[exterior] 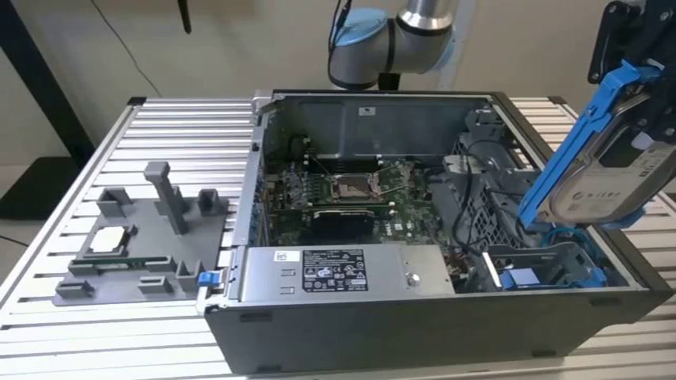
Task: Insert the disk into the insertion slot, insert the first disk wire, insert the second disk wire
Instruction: 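Insert the disk into the insertion slot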
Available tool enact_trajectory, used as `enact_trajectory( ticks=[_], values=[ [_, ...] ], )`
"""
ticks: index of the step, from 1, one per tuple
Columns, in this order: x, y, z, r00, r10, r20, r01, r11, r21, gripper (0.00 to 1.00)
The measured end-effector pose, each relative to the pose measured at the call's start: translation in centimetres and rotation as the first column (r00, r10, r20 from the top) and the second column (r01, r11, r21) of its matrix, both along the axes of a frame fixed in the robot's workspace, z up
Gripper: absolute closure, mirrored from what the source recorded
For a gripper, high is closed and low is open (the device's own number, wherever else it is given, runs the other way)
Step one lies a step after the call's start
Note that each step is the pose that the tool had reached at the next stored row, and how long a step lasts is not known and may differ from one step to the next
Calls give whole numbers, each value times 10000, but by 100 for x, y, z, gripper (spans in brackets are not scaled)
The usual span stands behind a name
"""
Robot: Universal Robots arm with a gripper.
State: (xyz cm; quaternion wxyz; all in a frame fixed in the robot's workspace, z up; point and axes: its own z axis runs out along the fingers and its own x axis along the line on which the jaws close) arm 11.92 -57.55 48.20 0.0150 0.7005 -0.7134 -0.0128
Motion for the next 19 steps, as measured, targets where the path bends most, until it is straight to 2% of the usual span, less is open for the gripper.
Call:
enact_trajectory(
  ticks=[19],
  values=[
    [0, 0, -147, 10000, -3, 0, 3, 10000, 0, 100]
  ],
)
